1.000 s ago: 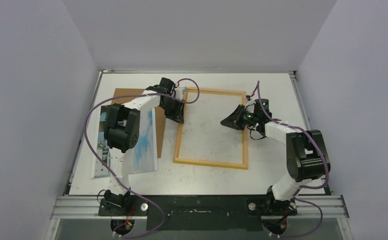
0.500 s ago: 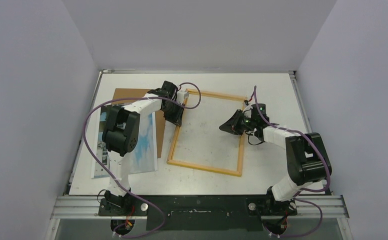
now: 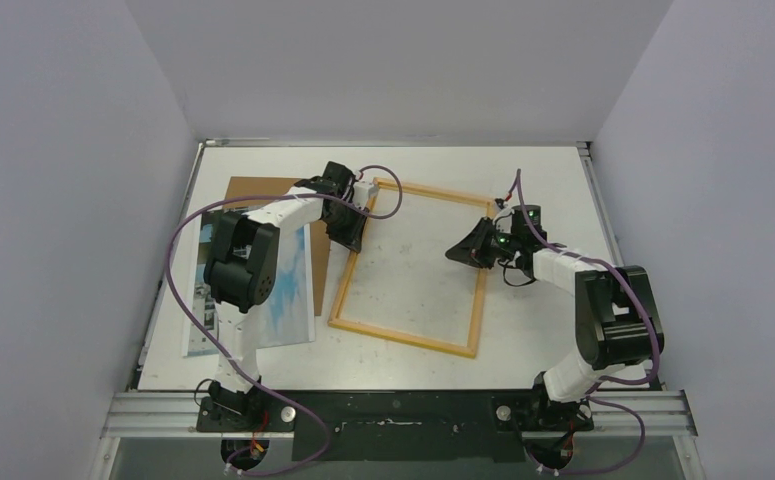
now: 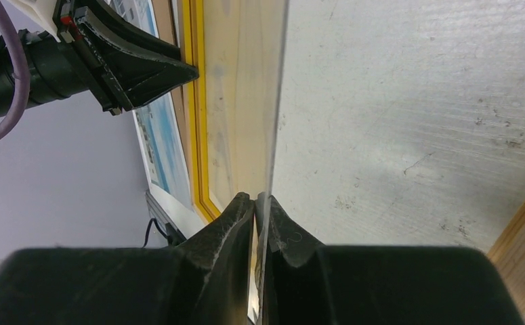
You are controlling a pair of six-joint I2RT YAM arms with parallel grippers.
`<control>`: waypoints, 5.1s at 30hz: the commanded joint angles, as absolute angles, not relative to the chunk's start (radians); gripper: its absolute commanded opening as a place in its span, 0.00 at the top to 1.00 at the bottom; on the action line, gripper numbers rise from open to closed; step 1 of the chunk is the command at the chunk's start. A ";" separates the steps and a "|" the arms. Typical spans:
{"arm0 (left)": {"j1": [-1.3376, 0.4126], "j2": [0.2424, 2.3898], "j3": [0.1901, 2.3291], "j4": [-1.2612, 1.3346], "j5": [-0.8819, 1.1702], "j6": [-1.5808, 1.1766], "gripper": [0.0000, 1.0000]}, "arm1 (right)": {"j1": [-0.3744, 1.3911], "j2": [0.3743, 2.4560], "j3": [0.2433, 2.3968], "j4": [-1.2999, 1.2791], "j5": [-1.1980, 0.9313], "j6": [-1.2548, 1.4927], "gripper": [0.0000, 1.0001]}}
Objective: Put the photo into the frame
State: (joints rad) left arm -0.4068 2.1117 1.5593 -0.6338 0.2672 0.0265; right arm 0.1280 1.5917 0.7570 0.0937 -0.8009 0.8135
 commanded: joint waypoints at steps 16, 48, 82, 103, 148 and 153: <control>-0.364 2.114 1.633 -0.709 0.366 0.025 0.71 | 0.104 1.609 0.786 0.081 -0.831 0.756 0.95; -0.365 2.115 1.583 -0.644 0.314 0.064 0.75 | 0.066 1.589 0.833 0.006 -0.864 0.718 0.95; -0.298 2.052 1.660 -0.713 0.449 0.024 0.74 | 0.080 1.612 0.800 0.227 -1.021 0.908 0.95; -0.247 2.069 1.593 -0.666 0.448 0.033 0.76 | 0.079 1.562 0.752 0.416 -1.075 1.099 0.95; -0.248 2.048 1.552 -0.640 0.435 0.022 0.76 | 0.110 1.527 0.799 0.323 -1.060 1.060 0.95; -0.244 2.044 1.549 -0.633 0.426 0.017 0.76 | 0.114 1.544 0.785 0.323 -1.069 1.041 0.95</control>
